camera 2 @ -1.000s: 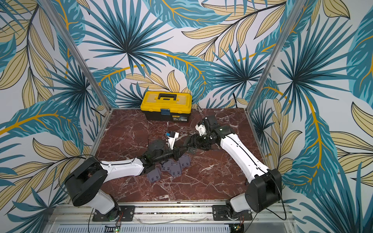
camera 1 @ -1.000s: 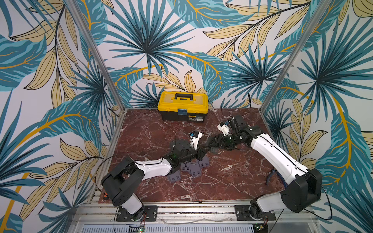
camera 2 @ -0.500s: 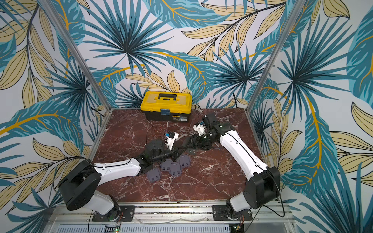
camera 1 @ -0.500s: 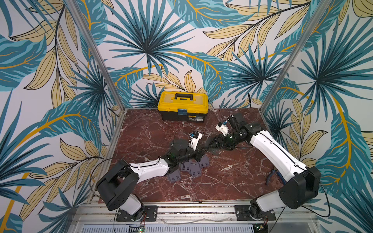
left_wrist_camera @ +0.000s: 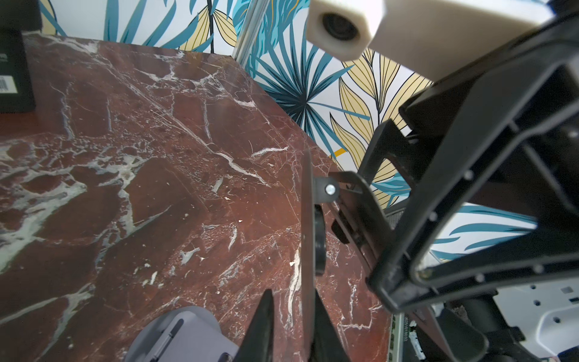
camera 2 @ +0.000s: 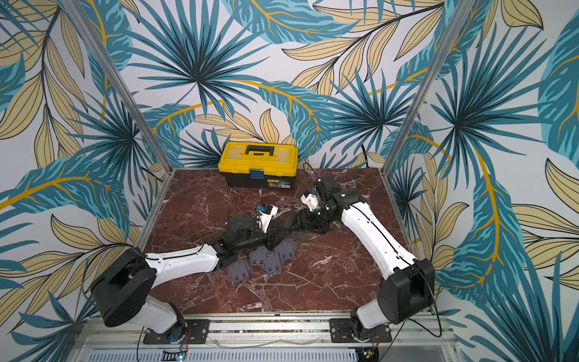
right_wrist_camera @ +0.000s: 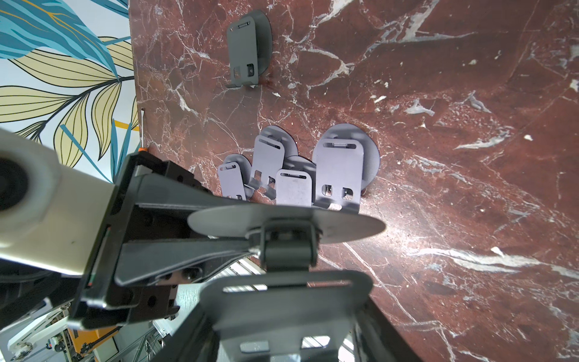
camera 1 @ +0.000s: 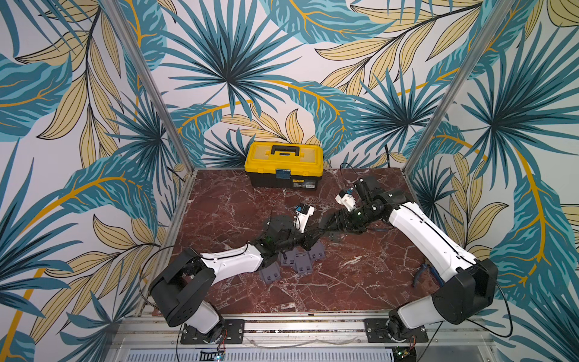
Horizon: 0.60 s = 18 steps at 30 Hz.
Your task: Open the phone stand
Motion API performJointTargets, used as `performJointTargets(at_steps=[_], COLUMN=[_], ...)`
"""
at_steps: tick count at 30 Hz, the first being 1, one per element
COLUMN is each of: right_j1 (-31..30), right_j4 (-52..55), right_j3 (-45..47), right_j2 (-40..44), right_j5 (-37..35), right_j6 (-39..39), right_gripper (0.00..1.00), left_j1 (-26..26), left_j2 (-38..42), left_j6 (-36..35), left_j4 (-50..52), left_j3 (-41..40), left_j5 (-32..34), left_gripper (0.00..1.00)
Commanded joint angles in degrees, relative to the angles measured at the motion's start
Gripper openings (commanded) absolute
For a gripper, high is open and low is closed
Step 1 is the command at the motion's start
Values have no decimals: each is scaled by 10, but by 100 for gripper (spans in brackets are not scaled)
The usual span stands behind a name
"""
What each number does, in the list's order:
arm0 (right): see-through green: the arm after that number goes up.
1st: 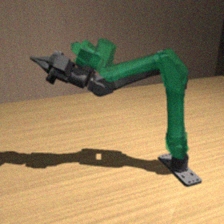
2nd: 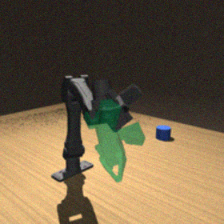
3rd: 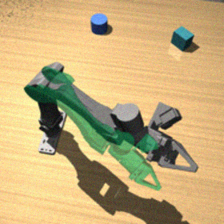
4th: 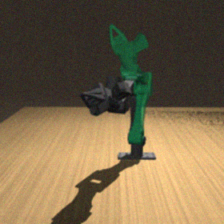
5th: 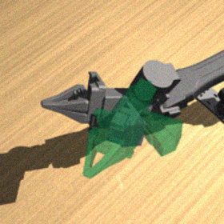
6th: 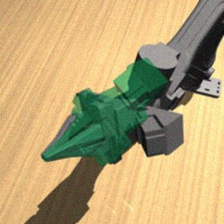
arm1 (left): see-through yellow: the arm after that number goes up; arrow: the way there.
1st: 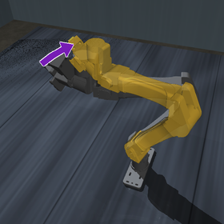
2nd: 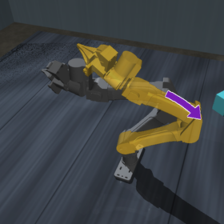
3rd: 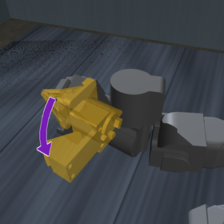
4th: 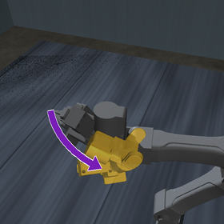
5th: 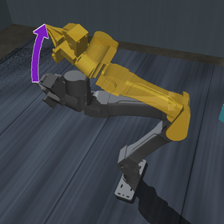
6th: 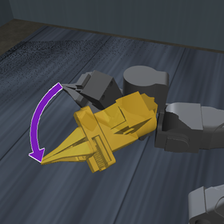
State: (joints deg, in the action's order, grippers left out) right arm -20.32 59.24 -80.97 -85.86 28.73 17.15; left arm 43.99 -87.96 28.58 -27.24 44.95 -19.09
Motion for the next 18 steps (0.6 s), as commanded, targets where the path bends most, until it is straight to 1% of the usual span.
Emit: performJointTargets(at_steps=[1,10,16,18], right_j1=[5,5,4,5], right_j4=[42,36,34,35], right_j3=[-10,-11,-16,-18], right_j2=[-7,-11,-13,-14], right_j5=[-6,-4,-4,-4], right_j6=[-2,-1,1,0], right_gripper=[23,23,23,23], left_j1=[-9,5,15,15], left_j2=[2,-15,-18,-20], left_j6=[2,2,-4,-5], left_j4=[41,41,41,41], left_j3=[19,50,55,56], left_j5=[32,-1,-22,-26], left_gripper=[23,23,33,34])
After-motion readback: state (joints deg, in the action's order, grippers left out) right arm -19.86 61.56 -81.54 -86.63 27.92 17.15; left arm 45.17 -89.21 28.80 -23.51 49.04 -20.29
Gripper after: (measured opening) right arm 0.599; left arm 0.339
